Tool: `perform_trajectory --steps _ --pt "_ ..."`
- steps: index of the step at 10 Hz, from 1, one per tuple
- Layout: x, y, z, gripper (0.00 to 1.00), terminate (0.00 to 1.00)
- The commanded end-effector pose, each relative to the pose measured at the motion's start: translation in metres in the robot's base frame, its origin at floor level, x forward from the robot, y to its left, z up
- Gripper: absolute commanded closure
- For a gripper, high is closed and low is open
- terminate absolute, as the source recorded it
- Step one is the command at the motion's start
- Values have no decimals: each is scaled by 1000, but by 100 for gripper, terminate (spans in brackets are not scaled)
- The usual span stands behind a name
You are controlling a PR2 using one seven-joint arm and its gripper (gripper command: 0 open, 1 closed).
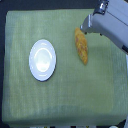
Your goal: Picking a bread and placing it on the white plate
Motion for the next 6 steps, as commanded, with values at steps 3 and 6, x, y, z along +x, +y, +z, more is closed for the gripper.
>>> perform_trajectory --steps 3,6 --pt "38 75 -85 0 0" --pt "37 83 -110 0 0"
